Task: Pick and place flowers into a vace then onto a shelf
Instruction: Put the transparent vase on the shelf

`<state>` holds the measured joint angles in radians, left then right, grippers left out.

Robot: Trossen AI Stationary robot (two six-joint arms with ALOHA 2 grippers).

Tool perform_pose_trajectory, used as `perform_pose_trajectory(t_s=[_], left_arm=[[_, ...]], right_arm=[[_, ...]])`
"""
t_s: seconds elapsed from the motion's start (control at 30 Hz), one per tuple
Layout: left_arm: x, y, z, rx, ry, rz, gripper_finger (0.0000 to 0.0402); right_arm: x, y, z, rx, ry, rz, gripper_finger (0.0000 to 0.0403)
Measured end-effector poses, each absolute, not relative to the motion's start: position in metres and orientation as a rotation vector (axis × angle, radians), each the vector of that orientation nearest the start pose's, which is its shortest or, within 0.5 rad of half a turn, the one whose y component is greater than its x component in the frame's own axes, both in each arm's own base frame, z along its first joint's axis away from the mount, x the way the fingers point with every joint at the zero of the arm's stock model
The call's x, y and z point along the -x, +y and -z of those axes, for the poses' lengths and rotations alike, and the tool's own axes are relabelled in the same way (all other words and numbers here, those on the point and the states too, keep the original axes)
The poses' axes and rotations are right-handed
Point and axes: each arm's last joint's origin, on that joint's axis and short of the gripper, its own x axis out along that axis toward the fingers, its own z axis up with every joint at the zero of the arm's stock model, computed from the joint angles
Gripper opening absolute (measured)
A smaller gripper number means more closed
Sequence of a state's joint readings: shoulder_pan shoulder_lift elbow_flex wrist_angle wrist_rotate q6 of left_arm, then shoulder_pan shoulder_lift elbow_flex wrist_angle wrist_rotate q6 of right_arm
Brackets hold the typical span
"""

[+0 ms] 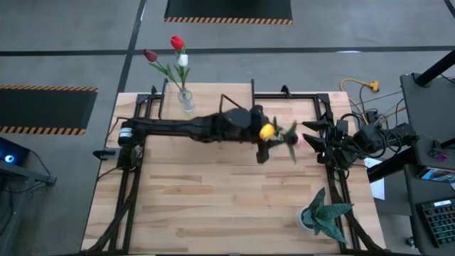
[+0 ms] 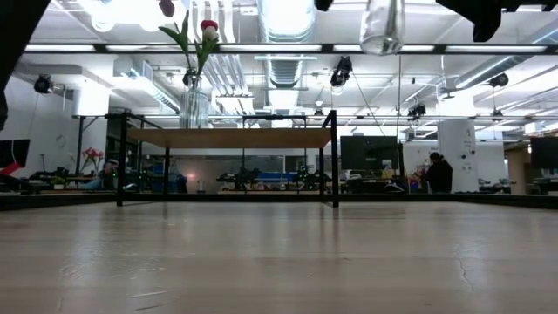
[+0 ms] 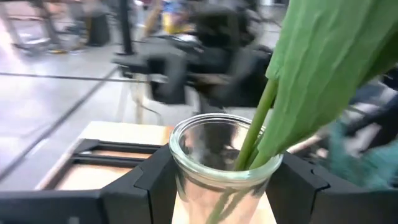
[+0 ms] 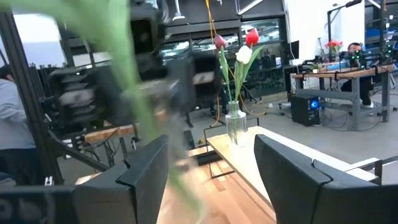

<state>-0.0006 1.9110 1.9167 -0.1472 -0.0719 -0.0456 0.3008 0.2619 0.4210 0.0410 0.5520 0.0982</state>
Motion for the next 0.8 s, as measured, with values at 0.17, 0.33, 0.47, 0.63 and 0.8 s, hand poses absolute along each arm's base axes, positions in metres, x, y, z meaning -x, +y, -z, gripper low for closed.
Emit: perform_pose_trajectory(t_s=[0.17,0.33,0.47,0.63,0.8], left_arm=[[-0.431,0.024,-0.421,0.039,0.1,-0.211,0.018],[-0.417,0.045,-0.427,0.024,0.147,-0.32,0.018],[-0.409,0.058,-0.429,0.007,0.178,-0.386,0.018],[-0.407,0.074,-0.425,-0.016,0.199,-0.429,0.018],[-0.404,0.092,-0.41,-0.019,0.227,-0.495,0.018]], right_arm=[[-0.089,0.012,-0.288,-0.178,-0.19,0.241,0.0224],[-0.089,0.012,-0.288,-0.177,-0.188,0.241,0.0224],[-0.089,0.012,-0.288,-0.176,-0.188,0.241,0.0224],[-0.089,0.012,-0.287,-0.176,-0.187,0.241,0.0224],[-0.089,0.012,-0.287,-0.172,-0.185,0.242,0.0224]])
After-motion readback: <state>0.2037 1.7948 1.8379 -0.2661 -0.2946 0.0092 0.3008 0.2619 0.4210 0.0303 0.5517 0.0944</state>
